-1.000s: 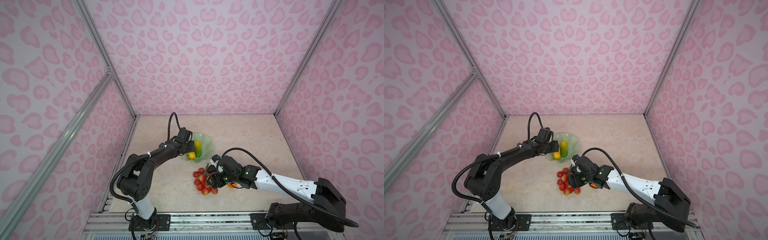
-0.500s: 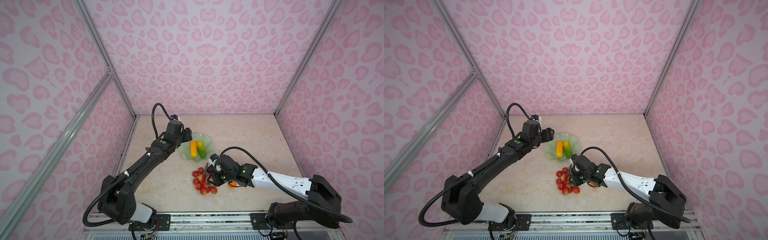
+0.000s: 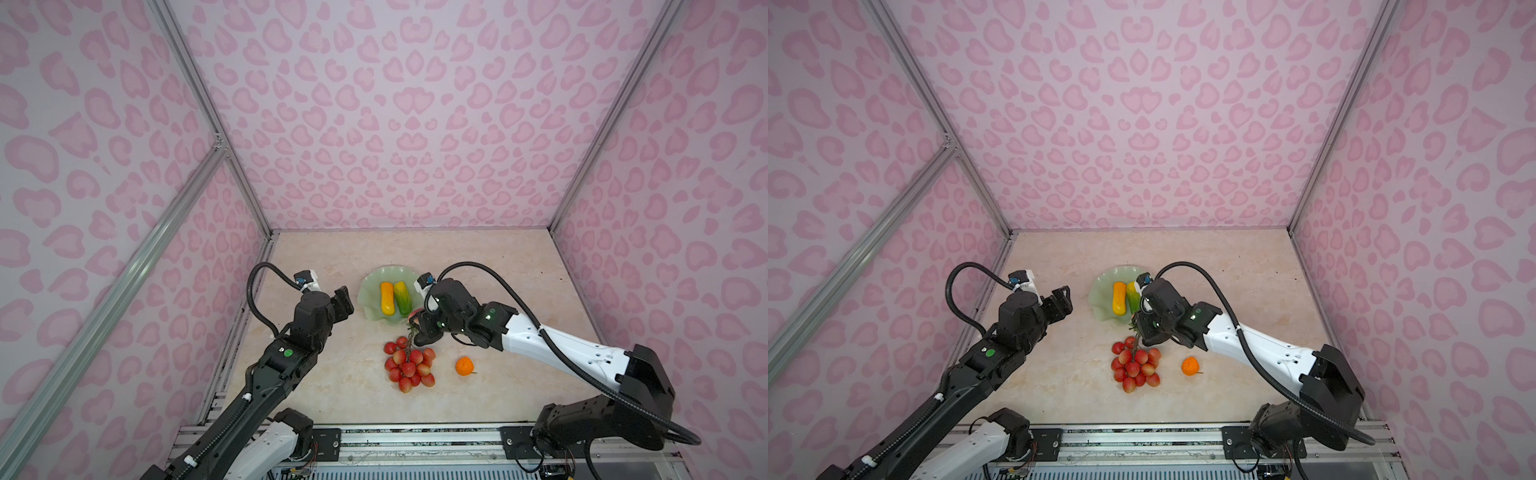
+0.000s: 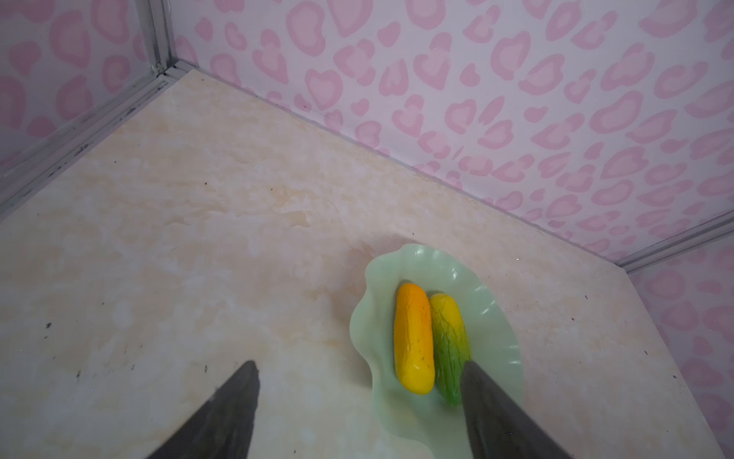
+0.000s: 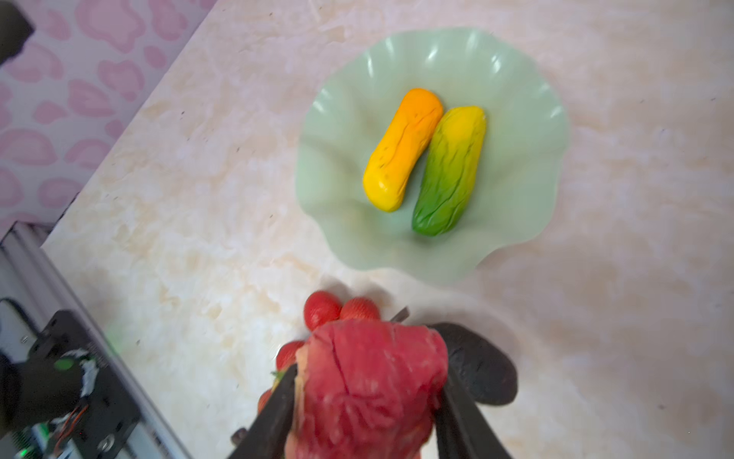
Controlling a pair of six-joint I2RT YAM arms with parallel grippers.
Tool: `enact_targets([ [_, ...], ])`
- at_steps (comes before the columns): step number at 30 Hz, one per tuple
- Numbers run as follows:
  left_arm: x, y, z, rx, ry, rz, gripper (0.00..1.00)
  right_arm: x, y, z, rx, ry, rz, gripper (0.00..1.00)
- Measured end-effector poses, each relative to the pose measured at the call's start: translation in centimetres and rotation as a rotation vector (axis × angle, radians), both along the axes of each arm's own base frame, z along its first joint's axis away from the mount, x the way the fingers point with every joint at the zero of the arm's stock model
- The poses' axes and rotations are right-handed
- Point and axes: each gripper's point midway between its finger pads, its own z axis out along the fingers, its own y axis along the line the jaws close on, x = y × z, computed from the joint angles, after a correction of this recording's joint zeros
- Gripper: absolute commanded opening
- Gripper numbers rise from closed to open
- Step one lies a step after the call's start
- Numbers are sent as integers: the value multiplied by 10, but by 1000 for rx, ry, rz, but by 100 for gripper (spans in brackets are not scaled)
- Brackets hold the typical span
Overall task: Place and organize the fake fruits in the fruit bowl
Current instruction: 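Lower the red peach into the bowl with the right gripper and release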
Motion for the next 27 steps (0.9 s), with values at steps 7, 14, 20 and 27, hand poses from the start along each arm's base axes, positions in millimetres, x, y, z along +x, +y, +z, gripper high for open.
enact_targets([
  [7, -34, 14, -30, -79, 17, 26, 80, 68, 18, -42, -107, 6, -18, 35],
  [14, -54, 21, -35, -117, 2, 19, 81, 82, 33, -90, -167, 62, 5, 41],
  [20, -61, 25, -39, -114, 12, 23, 81, 81, 34, -100, -167, 90, -7, 62],
  [27, -57, 23, -40, -91, 35, 17, 81, 81, 25, -46, -102, 5, -36, 71],
])
